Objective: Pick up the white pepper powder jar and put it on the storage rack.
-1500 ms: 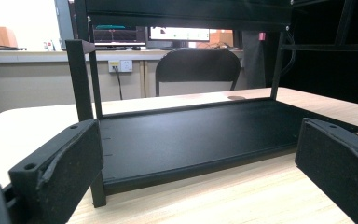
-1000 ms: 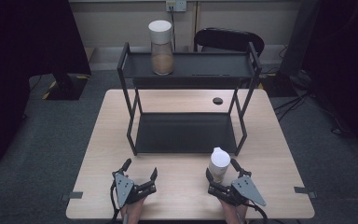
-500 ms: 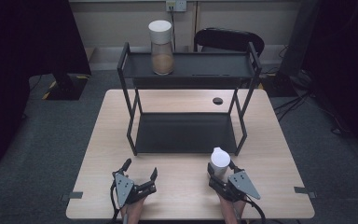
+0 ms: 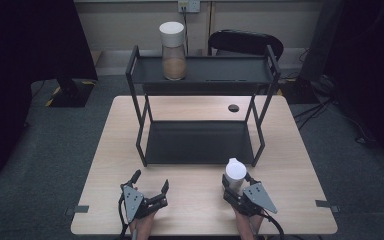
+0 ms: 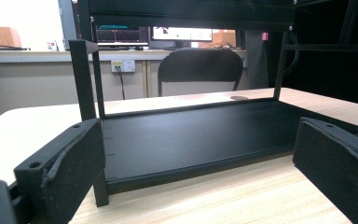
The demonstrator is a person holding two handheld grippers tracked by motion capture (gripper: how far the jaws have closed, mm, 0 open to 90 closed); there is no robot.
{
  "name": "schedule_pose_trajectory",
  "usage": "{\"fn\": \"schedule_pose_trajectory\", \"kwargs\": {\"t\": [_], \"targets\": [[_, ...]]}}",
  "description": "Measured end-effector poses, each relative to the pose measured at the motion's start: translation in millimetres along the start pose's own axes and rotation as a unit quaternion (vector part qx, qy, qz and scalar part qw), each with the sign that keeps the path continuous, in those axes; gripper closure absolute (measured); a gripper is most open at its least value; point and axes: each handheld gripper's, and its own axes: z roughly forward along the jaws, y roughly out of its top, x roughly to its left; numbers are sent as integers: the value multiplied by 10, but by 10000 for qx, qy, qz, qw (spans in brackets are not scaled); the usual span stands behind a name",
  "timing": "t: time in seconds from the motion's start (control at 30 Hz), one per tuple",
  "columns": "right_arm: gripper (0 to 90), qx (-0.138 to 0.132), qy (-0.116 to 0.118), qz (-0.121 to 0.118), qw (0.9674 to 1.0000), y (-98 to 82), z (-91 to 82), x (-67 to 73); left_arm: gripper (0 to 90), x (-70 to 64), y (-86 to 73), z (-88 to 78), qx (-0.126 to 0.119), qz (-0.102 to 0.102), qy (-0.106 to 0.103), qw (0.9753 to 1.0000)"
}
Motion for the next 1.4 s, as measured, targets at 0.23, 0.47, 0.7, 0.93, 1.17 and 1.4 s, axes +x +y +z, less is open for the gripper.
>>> {"fn": "schedule_pose_trajectory", "kwargs": {"t": [0.23,0.47,0.7,0.93,1.17,1.4], "targets": [[306,-2,30,44,10000,16,-11,-17,17,0,0,0,0,-1,1,10000],[306,-143,111,9,9998,67,-48,-29,17,-2,0,0,0,-1,5,10000],[306,-233,170,-40,9996,152,-78,-27,17,-2,1,0,2,0,7,10000],[306,-303,210,-45,9993,215,-89,-48,17,-4,1,0,2,0,11,10000],[306,-380,264,-46,9989,318,-105,-69,17,-5,0,0,1,1,14,10000],[306,-469,280,-63,9985,422,-90,-89,17,-8,0,0,1,-1,22,10000]]}}
